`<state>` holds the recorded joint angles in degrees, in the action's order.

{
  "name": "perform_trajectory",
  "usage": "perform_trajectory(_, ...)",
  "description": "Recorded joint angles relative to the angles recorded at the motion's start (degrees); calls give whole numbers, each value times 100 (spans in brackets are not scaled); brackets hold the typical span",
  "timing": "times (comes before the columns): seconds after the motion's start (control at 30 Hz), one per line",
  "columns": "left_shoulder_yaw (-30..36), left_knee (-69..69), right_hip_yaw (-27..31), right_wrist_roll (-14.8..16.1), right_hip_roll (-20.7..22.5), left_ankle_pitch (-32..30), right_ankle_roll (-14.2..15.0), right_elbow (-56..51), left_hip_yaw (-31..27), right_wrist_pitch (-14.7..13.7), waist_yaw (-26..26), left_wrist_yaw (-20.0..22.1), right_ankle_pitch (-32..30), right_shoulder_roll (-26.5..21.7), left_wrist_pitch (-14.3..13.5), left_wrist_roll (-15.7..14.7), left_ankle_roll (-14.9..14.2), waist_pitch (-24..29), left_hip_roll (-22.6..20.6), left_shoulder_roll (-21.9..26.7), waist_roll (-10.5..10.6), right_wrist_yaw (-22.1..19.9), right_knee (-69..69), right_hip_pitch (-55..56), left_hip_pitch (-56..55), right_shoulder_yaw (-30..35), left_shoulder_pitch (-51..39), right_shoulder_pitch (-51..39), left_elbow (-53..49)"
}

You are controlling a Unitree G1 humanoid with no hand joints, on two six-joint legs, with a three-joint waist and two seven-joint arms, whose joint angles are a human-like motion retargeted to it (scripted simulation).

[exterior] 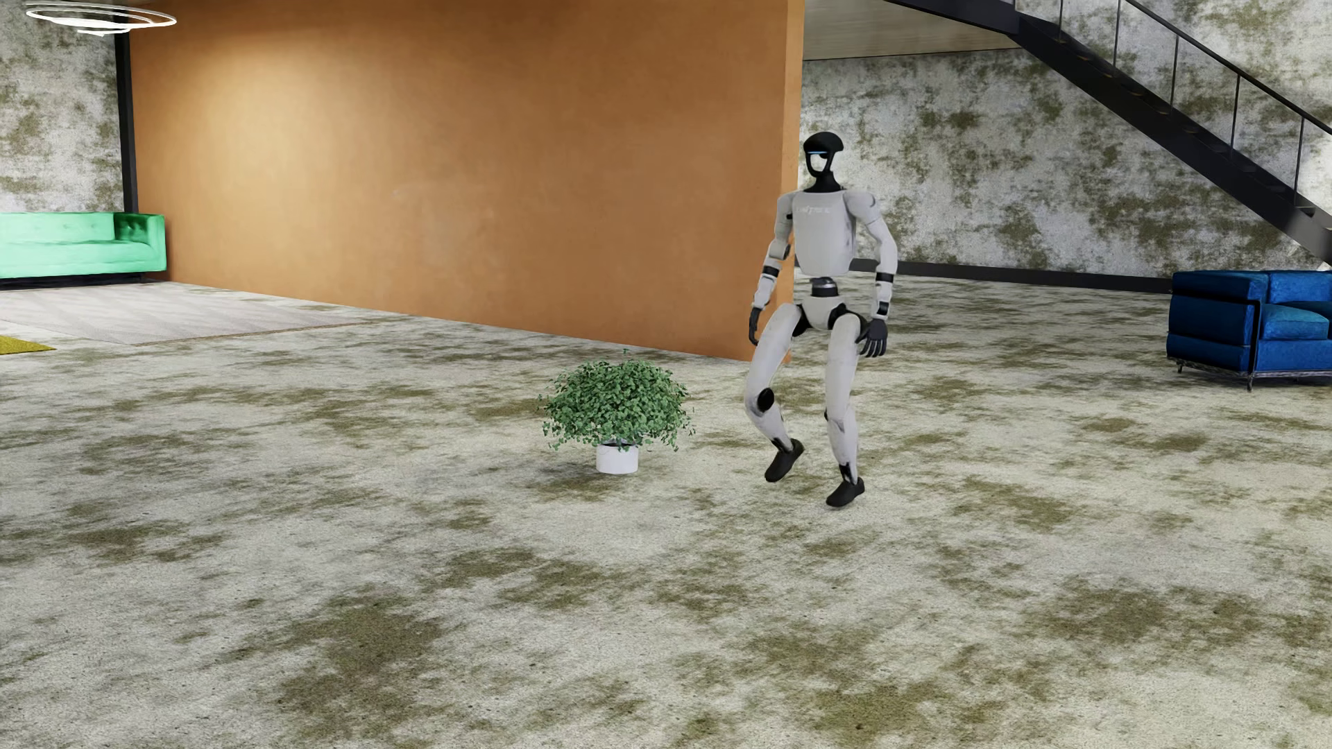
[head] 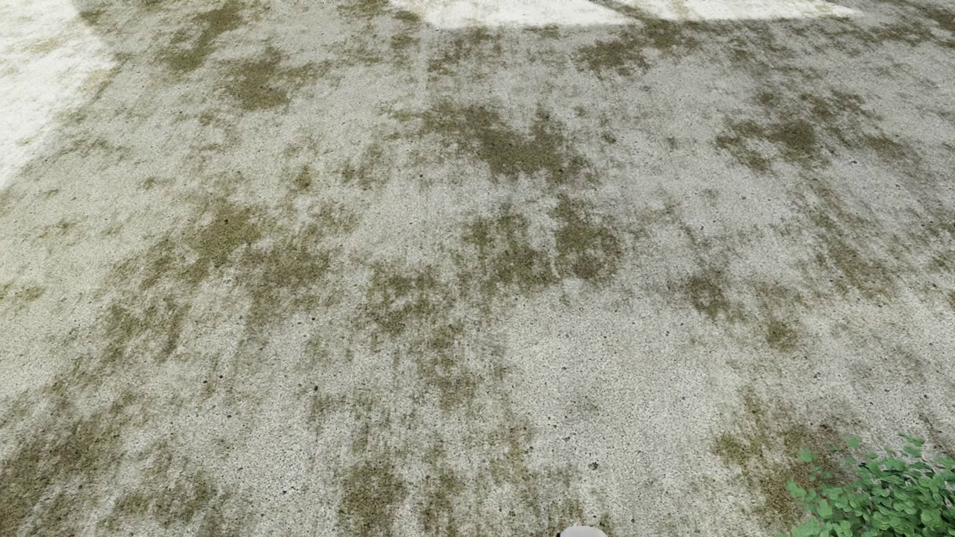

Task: Go around plant

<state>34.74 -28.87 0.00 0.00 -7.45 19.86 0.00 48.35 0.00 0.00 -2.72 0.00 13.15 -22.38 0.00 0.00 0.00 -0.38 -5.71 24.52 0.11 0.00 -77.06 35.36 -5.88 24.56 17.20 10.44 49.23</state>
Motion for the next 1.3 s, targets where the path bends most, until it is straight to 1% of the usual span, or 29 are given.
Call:
perform_trajectory(0.03,-12,-21,0,0,76,51,0,-34,0,0,-132,0,146,3,0,0,0,26,53,26,63,0,-274,252,90,-15,3,50,-8)
perform_trajectory(0.1,-45,-78,0,0,226,162,0,-8,0,0,-372,0,-38,11,0,0,0,69,156,68,155,0,-267,661,246,5,-26,152,-8)
perform_trajectory(0.17,-69,-110,0,0,340,235,0,150,0,0,-554,0,-370,28,0,0,0,110,242,102,196,0,272,929,418,95,-122,232,-6)
perform_trajectory(0.23,-47,-72,0,0,401,280,0,383,0,0,-692,0,-742,40,0,0,0,144,306,109,194,0,1156,1016,646,281,-248,294,13)
perform_trajectory(0.33,28,-35,0,0,363,235,0,623,0,0,-902,0,-1371,28,0,0,0,143,352,50,134,0,2980,662,947,505,-392,403,-47)
perform_trajectory(0.37,65,-49,0,0,323,207,0,650,0,0,-981,0,-1427,17,0,0,0,106,358,15,115,0,3616,440,1005,530,-415,450,-114)
perform_trajectory(0.43,143,-82,0,0,233,133,0,685,0,0,-1091,0,-1237,12,0,0,0,-27,369,-76,64,0,4670,-62,1111,525,-423,573,-273)
perform_trajectory(0.47,150,-83,0,0,196,82,0,736,0,0,-1096,0,-1204,21,0,0,0,-119,397,-130,32,0,4967,-307,1184,529,-395,641,-356)
perform_trajectory(0.5,118,-87,0,0,185,-8,0,812,0,0,-1049,0,-1370,34,0,0,0,-209,455,-195,19,0,5057,-481,1271,568,-342,695,-425)
perform_trajectory(0.53,54,-142,0,0,241,-196,0,919,0,0,-926,0,-1615,47,0,0,0,-268,531,-279,50,0,4965,-521,1355,639,-271,715,-459)
perform_trajectory(0.57,-22,-303,0,0,376,-524,0,1053,0,0,-741,0,-1739,58,0,0,0,-285,611,-383,132,0,4731,-463,1400,716,-190,682,-431)
perform_trajectory(0.6,-86,-616,0,0,532,-957,0,1164,0,0,-582,0,-1685,51,0,0,0,-282,706,-489,236,0,4493,-452,1330,772,-101,595,-345)
perform_trajectory(0.63,-42,-1118,0,0,639,-1348,0,1179,0,0,-539,0,-1488,21,0,0,0,-255,794,-544,303,0,4363,-583,1097,872,-37,458,-251)
perform_trajectory(0.67,-209,-1885,0,0,844,-1509,0,912,0,0,-659,0,-1216,-31,0,0,0,-316,946,-627,459,0,4365,-684,579,199,83,411,-237)
perform_trajectory(0.73,91,-3518,0,0,1040,-1317,0,15,0,0,-845,0,-773,-130,0,0,0,-210,1045,-413,490,0,4473,-1253,-291,-46,36,268,-430)
perform_trajectory(0.77,146,-4046,0,0,1131,-1286,0,-473,0,0,-741,0,-674,-157,0,0,0,-169,1119,-283,435,0,4558,-1578,-598,-146,-47,224,-497)
perform_trajectory(0.8,55,-4325,0,0,1197,-1414,0,-880,0,0,-541,0,-622,-157,0,0,0,-167,1178,-178,345,0,4600,-1837,-877,-257,-117,174,-503)
perform_trajectory(0.83,-178,-4381,0,0,1247,-1694,0,-1191,0,0,-335,0,-580,-139,0,0,0,-177,1212,-101,245,0,4599,-2024,-1167,-363,-166,97,-466)
perform_trajectory(0.87,-487,-4219,0,0,1288,-2100,0,-1435,0,0,-177,0,-529,-119,0,0,0,-167,1215,-38,154,0,4592,-2195,-1454,-437,-201,0,-420)
perform_trajectory(0.93,-966,-3350,0,0,1326,-2887,0,-1818,0,0,-38,0,-383,-91,0,0,0,-96,1124,91,11,0,4619,-2588,-1930,-478,-269,-162,-351)
perform_trajectory(0.97,-1051,-2778,0,0,1320,-3014,0,-1971,0,0,-6,0,-300,-94,0,0,0,-63,1065,154,-33,0,4641,-2788,-2101,-464,-312,-198,-332)
perform_trajectory(1.0,-1040,-2195,0,0,1296,-2915,0,-2079,0,0,37,0,-218,-113,0,0,0,-40,1014,207,-60,0,4665,-2986,-2220,-428,-351,-198,-321)
perform_trajectory(1.07,-900,-1034,0,0,1195,-2227,0,-2037,0,0,181,0,-64,-163,0,0,0,-24,939,254,-96,0,4710,-3349,-2262,-288,-376,-122,-319)
perform_trajectory(1.13,-847,-126,0,0,1073,-1379,0,-1485,0,0,363,0,76,-144,0,0,0,-37,892,209,-139,0,4706,-3627,-2103,-118,-289,-21,-330)
perform_trajectory(1.17,-853,120,0,0,1007,-1087,0,-1057,0,0,455,0,138,-114,0,0,0,-56,877,154,-158,0,4673,-3725,-2014,-42,-212,35,-328)
perform_trajectory(1.2,-849,211,0,0,936,-940,0,-581,0,0,527,0,182,-85,0,0,0,-82,851,82,-169,0,4627,-3811,-1930,12,-123,106,-309)
perform_trajectory(1.23,-811,149,0,0,866,-968,0,-94,0,0,565,0,173,-65,0,0,0,-126,803,-3,-164,0,4577,-3875,-1870,45,-32,195,-262)
perform_trajectory(1.27,-730,-49,0,0,800,-1155,0,369,0,0,551,0,66,-57,0,0,0,-184,737,-100,-151,0,4518,-3909,-1871,57,50,300,-172)
perform_trajectory(1.3,-603,-300,0,0,736,-1379,0,785,0,0,470,0,-188,-51,0,0,0,-239,662,-203,-155,0,4422,-3903,-1921,36,110,417,-32)
